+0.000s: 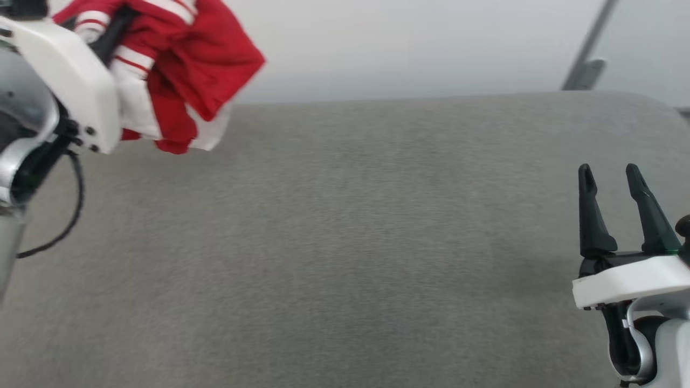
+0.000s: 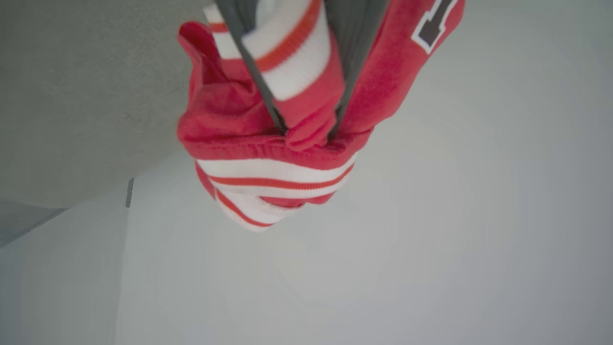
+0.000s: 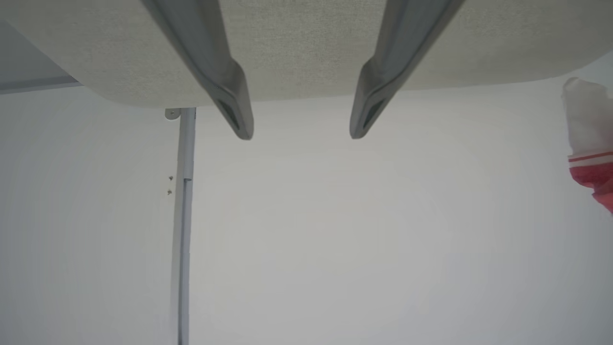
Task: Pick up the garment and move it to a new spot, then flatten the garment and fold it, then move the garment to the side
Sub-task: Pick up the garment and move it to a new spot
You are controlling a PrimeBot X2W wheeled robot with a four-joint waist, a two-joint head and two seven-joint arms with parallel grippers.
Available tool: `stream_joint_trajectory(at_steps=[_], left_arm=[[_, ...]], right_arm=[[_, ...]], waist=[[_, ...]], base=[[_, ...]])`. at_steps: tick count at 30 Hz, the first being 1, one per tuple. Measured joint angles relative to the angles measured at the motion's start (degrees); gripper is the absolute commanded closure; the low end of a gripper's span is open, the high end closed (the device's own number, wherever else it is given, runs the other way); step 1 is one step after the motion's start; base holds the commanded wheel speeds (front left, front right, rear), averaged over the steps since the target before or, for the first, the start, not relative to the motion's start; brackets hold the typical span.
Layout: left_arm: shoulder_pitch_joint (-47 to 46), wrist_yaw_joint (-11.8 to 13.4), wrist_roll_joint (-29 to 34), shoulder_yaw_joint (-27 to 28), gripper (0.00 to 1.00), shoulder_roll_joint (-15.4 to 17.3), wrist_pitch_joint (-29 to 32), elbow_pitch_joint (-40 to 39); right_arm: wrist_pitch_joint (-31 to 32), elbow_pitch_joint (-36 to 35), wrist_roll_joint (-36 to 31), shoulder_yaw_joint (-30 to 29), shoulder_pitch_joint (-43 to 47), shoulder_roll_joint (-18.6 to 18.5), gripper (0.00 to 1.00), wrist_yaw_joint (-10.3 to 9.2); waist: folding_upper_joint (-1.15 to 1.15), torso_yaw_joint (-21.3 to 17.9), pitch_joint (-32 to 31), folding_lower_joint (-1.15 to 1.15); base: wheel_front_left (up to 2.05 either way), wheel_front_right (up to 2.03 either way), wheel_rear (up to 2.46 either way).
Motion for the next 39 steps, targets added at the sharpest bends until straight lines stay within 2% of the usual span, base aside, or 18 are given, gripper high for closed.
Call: stream_joint_trajectory(at_steps=[3, 10, 19, 31, 39], left_arm=[[0.15, 0.42, -0.25, -1.38, 1.0, -0.82, 1.96, -4.71], [0.88, 0.8, -0.26, -4.64, 1.0, -3.68, 3.36, -9.48], [8.48, 1.79, -1.78, -9.48, 1.0, -5.77, 5.46, -10.09], [18.43, 0.73, -3.74, -14.99, 1.0, -6.75, 5.14, 2.23], [20.02, -0.53, -3.78, -17.84, 1.0, -9.27, 3.15, 12.45]], right_arm=[[-0.52, 0.38, 0.2, -0.49, 0.04, 0.07, 0.0, 0.0], [-1.4, 0.23, 0.09, -0.91, 0.96, 0.66, 0.0, 0.0], [-2.9, 1.56, 0.7, 0.57, 1.79, 1.3, 0.0, 0.0], [-5.08, 4.68, 1.81, 3.27, -0.31, 1.52, 0.0, 0.0], [-5.92, 5.79, 1.92, 4.55, -1.48, 1.59, 0.0, 0.0]], waist=[[0.0, -3.91, -0.08, 0.0], [0.0, -10.24, 0.5, 0.0], [0.0, -14.89, 3.11, 0.0], [0.0, -16.31, 6.45, 0.0], [0.0, -16.24, 7.84, 0.0]], base=[[0.0, 0.0, 0.0], [0.0, 0.0, 0.0], [0.0, 0.0, 0.0], [0.0, 0.0, 0.0], [0.0, 0.0, 0.0]])
